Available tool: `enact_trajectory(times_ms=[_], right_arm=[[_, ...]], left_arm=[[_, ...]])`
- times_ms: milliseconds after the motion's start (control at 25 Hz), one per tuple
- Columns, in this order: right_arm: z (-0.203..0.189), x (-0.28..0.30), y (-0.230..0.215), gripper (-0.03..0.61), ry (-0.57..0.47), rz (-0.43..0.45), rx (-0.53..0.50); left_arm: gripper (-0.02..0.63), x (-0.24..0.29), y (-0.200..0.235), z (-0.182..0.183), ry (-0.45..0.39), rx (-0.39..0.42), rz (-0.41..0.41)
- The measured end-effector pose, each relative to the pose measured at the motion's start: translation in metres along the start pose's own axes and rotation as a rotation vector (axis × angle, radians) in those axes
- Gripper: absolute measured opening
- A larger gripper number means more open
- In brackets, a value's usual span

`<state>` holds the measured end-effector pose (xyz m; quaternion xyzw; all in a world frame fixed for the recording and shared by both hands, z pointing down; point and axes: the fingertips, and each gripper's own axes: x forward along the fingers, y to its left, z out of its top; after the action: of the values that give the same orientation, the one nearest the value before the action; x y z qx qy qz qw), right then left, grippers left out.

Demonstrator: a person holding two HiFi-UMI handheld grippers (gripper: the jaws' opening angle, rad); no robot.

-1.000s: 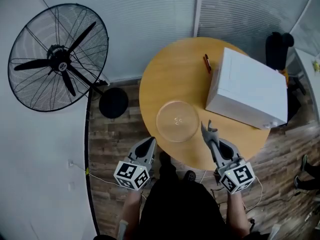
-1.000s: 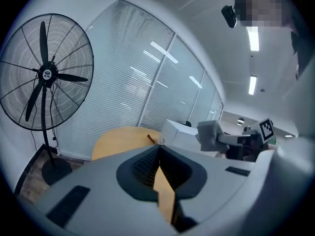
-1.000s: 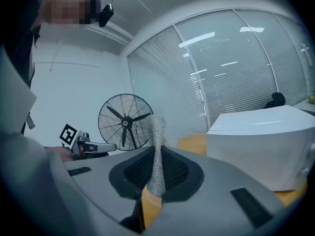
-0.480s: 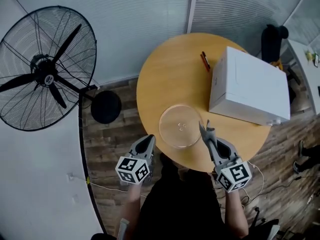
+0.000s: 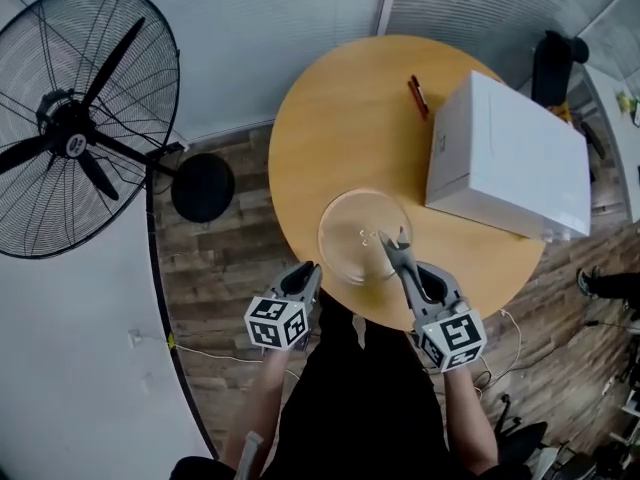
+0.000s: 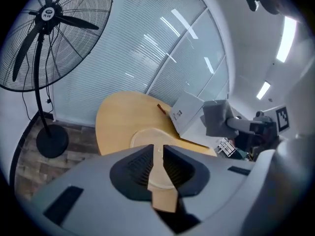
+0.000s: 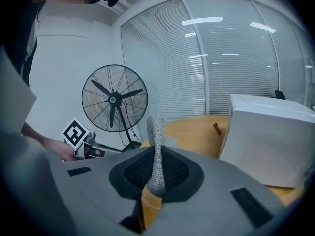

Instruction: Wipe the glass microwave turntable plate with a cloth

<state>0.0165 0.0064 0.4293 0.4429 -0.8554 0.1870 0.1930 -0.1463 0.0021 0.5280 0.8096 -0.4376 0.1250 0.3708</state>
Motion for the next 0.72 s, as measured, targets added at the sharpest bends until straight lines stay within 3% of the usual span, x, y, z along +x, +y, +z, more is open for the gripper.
enact_trajectory(times_ms=[200,400,720], right_arm=[[-0.021,0.02,-0.006,0.038,0.06,0.029,0.005],[-0.032,0.037,-0.02,0.038,0.093,0.043,0.012],[-0.038,0.064,-0.021,0.038,0.126,0.08,0.019]], left_arm=[[0.047,0.024,0.013,-0.027,0.074,-0.043,0.032],[0.075,0.046,0.029,-0.046,0.112,-0.161,0.075],[0.075,0.066,0.045,-0.068,0.165,-0.236,0.131]])
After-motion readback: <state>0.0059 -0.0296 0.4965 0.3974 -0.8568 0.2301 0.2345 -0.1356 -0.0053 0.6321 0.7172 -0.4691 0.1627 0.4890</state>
